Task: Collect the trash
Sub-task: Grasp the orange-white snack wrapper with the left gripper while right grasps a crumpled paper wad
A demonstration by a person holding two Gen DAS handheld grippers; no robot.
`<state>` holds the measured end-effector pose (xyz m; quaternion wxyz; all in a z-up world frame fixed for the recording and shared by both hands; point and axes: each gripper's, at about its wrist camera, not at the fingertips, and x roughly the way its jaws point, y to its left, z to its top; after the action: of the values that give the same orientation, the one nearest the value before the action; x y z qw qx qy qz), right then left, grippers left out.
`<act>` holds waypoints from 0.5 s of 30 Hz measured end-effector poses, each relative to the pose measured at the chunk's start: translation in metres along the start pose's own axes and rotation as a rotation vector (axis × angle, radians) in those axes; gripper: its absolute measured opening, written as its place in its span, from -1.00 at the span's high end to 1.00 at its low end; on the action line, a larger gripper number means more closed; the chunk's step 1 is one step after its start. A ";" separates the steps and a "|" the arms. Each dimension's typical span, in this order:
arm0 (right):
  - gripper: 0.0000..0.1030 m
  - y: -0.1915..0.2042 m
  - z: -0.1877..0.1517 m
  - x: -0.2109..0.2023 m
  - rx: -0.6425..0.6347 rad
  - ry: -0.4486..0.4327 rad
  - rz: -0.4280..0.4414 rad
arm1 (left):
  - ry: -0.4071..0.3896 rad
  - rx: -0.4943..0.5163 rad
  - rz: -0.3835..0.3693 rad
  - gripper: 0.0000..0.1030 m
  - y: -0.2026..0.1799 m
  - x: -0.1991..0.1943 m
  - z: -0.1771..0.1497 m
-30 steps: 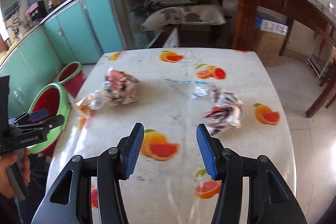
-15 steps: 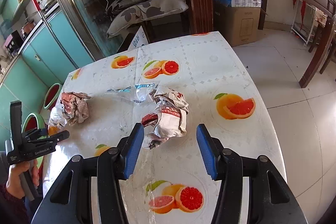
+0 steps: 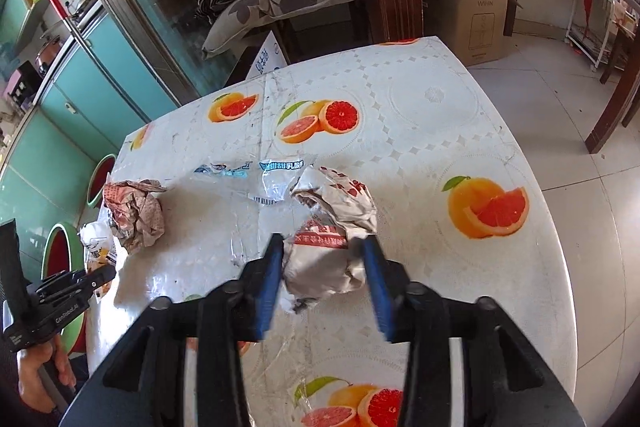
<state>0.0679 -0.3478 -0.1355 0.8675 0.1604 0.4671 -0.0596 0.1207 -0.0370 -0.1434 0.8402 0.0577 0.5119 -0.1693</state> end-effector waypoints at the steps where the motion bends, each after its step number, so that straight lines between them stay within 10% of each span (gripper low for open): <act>1: 0.74 0.000 -0.001 -0.003 -0.003 -0.005 0.004 | -0.002 0.003 0.006 0.72 -0.001 -0.002 0.000; 15: 0.87 0.019 -0.024 -0.060 -0.043 -0.077 0.044 | -0.015 -0.001 -0.022 0.71 -0.016 -0.026 -0.012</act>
<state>0.0204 -0.3246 -0.0942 0.8892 0.1495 0.4308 -0.0367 0.0943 -0.0434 -0.1246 0.8420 0.0503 0.5065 -0.1788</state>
